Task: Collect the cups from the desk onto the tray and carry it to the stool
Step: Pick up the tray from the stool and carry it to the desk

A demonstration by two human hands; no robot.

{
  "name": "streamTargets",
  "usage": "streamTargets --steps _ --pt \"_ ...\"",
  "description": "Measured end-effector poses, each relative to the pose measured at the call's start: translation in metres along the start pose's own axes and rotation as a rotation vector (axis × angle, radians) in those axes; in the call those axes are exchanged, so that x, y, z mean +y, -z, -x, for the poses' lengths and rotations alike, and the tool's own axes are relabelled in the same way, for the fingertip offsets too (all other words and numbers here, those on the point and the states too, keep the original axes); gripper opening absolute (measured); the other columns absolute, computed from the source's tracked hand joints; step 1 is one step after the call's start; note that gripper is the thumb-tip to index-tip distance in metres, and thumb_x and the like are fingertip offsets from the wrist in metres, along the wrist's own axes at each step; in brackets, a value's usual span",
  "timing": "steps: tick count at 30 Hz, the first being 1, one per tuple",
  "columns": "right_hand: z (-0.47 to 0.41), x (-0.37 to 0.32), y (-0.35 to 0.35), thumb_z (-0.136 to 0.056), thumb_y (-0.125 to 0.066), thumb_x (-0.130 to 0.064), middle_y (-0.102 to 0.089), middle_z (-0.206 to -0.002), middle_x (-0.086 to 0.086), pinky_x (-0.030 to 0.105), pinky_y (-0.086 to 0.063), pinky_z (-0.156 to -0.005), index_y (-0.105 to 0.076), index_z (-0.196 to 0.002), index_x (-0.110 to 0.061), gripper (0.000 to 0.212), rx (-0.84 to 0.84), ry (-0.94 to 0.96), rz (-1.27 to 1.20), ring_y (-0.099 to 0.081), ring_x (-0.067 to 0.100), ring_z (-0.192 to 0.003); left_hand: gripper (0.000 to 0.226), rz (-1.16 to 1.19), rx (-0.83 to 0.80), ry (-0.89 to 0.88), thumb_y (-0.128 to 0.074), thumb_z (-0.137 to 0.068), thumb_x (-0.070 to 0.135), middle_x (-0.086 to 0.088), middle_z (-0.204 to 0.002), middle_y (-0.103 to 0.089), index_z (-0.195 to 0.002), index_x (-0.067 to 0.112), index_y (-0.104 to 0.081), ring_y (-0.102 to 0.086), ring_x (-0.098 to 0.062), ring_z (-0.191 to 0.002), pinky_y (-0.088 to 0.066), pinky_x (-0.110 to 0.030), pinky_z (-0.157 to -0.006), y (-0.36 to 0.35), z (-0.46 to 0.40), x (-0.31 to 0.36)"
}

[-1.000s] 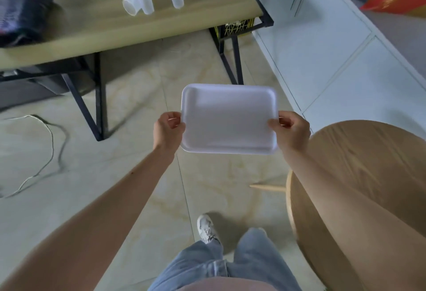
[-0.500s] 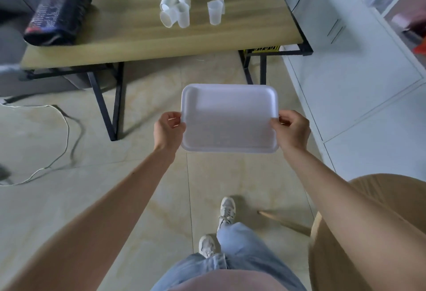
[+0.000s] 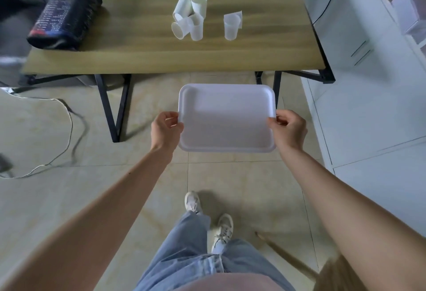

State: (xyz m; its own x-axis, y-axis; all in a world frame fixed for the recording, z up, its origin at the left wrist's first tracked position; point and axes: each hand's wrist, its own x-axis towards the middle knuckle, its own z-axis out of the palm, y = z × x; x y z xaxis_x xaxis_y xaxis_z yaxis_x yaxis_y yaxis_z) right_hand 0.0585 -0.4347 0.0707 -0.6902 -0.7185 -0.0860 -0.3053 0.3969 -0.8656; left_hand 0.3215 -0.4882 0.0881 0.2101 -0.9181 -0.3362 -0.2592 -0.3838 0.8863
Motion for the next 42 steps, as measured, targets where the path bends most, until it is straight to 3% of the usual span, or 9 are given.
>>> streamTargets --steps 7,11,24,32,38,42 --pt "-0.052 -0.027 -0.051 -0.075 -0.071 -0.014 -0.076 -0.092 0.003 0.036 -0.057 -0.082 -0.076 -0.097 -0.015 0.023 0.009 -0.033 0.017 -0.071 0.021 -0.086 0.022 0.034 -0.037 0.003 -0.056 -0.083 -0.001 0.004 -0.088 -0.069 -0.098 0.015 -0.06 -0.063 -0.017 -0.078 -0.049 -0.028 -0.068 -0.001 -0.076 0.023" --pt "-0.085 -0.051 -0.084 -0.074 -0.071 -0.016 -0.076 -0.091 0.003 0.036 -0.057 -0.083 -0.076 -0.097 -0.015 0.023 0.016 -0.046 0.027 -0.071 0.021 -0.086 0.023 0.047 -0.051 -0.009 -0.056 -0.084 0.0 -0.001 -0.094 -0.07 -0.1 0.015 -0.06 -0.062 -0.016 -0.078 -0.048 -0.025 -0.064 0.002 -0.126 0.043" --pt "-0.174 -0.1 -0.151 -0.074 -0.071 -0.015 -0.076 -0.09 0.002 0.038 -0.056 -0.086 -0.077 -0.097 -0.017 0.025 0.05 -0.117 -0.013 -0.07 0.021 -0.087 0.023 0.015 -0.08 0.001 -0.057 -0.084 -0.002 0.004 -0.086 -0.067 -0.102 0.011 -0.06 -0.062 -0.013 -0.075 -0.049 -0.022 -0.063 -0.021 -0.249 0.1" --pt "-0.261 -0.133 -0.176 -0.075 -0.068 -0.015 -0.075 -0.089 -0.001 0.036 -0.057 -0.083 -0.076 -0.096 -0.019 0.023 0.009 -0.084 -0.042 -0.07 0.019 -0.087 0.024 0.027 -0.015 -0.002 -0.058 -0.081 0.0 0.002 -0.09 -0.069 -0.102 0.012 -0.061 -0.064 -0.018 -0.082 -0.05 -0.026 -0.065 -0.058 -0.313 0.141" --pt "-0.316 -0.157 -0.196 -0.072 -0.071 -0.012 -0.074 -0.088 0.0 0.042 -0.058 -0.086 -0.077 -0.098 -0.014 0.026 -0.019 -0.049 -0.056 -0.071 0.019 -0.086 0.027 0.046 0.024 0.001 -0.058 -0.082 0.0 -0.001 -0.092 -0.07 -0.107 0.009 -0.061 -0.063 -0.015 -0.077 -0.049 -0.024 -0.063 -0.076 -0.346 0.168" --pt "-0.34 -0.169 -0.211 -0.073 -0.072 -0.011 -0.072 -0.086 -0.001 0.037 -0.058 -0.084 -0.077 -0.098 -0.013 0.025 -0.02 -0.035 -0.056 -0.068 0.016 -0.081 0.026 0.062 0.036 0.002 -0.057 -0.082 -0.002 0.002 -0.089 -0.068 -0.106 0.009 -0.059 -0.063 -0.014 -0.075 -0.051 -0.025 -0.065 -0.081 -0.371 0.18"
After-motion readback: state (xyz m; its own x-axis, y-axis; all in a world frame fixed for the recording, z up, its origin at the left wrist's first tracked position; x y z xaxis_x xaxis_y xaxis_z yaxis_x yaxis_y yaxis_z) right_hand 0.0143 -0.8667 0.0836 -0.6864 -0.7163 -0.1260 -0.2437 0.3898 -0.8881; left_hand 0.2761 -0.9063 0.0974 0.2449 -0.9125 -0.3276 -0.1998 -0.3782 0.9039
